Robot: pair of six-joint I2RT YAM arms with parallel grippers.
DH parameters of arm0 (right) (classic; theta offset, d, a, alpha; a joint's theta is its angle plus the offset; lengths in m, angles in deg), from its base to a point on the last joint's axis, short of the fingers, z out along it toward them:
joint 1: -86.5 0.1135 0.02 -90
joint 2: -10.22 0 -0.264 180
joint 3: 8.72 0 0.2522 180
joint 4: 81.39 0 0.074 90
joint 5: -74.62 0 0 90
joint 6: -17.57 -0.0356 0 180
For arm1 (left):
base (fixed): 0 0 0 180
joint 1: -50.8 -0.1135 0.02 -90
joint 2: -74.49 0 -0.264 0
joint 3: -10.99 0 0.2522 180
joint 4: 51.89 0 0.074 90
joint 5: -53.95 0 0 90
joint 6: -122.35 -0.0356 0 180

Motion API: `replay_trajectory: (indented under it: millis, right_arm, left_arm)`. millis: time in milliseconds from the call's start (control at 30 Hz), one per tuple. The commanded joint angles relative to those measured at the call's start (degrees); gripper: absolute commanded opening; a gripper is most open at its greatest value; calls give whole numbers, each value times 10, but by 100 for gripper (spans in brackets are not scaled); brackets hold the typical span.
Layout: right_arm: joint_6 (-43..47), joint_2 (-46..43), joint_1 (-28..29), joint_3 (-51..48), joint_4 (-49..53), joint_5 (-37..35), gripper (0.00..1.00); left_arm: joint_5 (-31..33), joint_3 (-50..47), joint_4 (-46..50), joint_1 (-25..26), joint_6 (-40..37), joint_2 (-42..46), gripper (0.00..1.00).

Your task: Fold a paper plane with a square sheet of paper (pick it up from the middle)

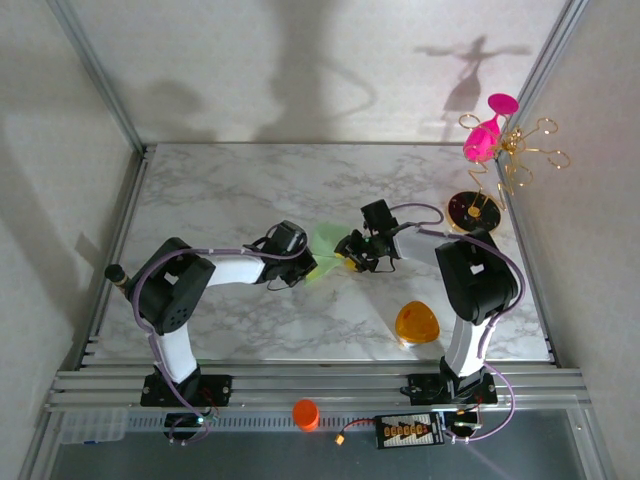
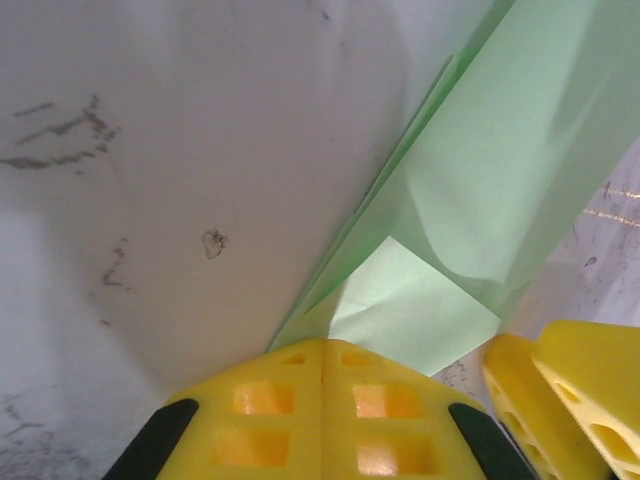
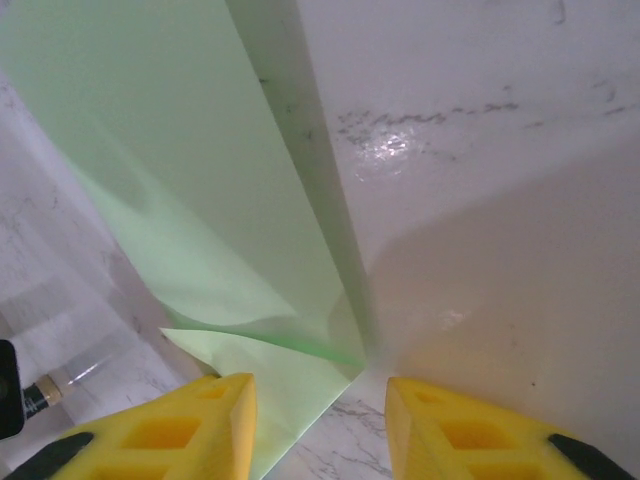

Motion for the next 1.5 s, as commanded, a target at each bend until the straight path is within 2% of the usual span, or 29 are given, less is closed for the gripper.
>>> replay_trajectory:
  millis: [0, 433, 633, 933, 1167, 1467]
  right_arm:
    - [14, 17, 9, 19, 21, 6, 41]
    - [31, 35, 19, 38, 14, 4, 37]
    - [41, 13, 19, 34, -5, 9, 32]
    - [57, -3, 19, 10, -53, 40, 31]
    - [107, -4, 16, 6, -25, 7, 31]
    - [164, -18, 3, -61, -160, 78, 35]
  left_arm:
    - [6, -27, 12, -5, 24, -15, 5]
    - [-7, -39, 0, -9, 22, -11, 4]
    - [-8, -37, 4, -9, 17, -11, 3]
    - [-5, -32, 5, -10, 15, -15, 3]
    - [-1, -31, 13, -10, 12, -9, 3]
    - [-2, -33, 13, -11, 10, -6, 3]
